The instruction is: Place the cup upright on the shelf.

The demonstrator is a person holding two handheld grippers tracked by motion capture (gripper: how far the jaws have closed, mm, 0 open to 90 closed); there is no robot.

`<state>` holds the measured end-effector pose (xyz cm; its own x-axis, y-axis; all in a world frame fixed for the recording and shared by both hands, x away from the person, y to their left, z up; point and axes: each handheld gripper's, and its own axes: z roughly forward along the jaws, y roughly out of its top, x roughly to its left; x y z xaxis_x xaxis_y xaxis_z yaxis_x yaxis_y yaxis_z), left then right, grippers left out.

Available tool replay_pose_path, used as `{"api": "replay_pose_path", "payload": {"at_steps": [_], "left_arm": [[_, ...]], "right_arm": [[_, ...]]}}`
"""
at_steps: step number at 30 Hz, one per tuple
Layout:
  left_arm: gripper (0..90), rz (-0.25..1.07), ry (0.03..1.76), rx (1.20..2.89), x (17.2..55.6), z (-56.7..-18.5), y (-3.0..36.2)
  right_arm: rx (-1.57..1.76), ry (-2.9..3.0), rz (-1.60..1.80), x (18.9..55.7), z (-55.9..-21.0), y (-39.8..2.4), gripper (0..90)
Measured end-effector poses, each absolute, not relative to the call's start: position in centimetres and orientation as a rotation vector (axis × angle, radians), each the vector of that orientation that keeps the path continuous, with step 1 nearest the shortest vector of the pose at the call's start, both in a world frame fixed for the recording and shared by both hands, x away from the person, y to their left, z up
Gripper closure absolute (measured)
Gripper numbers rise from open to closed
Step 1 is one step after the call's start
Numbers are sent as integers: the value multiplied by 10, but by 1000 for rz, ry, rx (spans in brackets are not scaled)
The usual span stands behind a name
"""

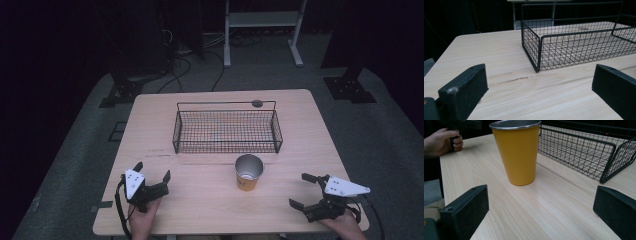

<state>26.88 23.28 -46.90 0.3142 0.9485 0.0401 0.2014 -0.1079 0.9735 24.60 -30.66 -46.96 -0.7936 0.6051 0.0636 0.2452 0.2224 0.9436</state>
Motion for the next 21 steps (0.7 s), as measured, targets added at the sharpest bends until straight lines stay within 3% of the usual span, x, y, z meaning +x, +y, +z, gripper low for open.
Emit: {"api": "replay_pose_path", "payload": {"at_steps": [21], "left_arm": [[0,912,1078,1558,267,-469,233]], "right_arm": [[796,2212,1572,256,-459,-281,0]]}}
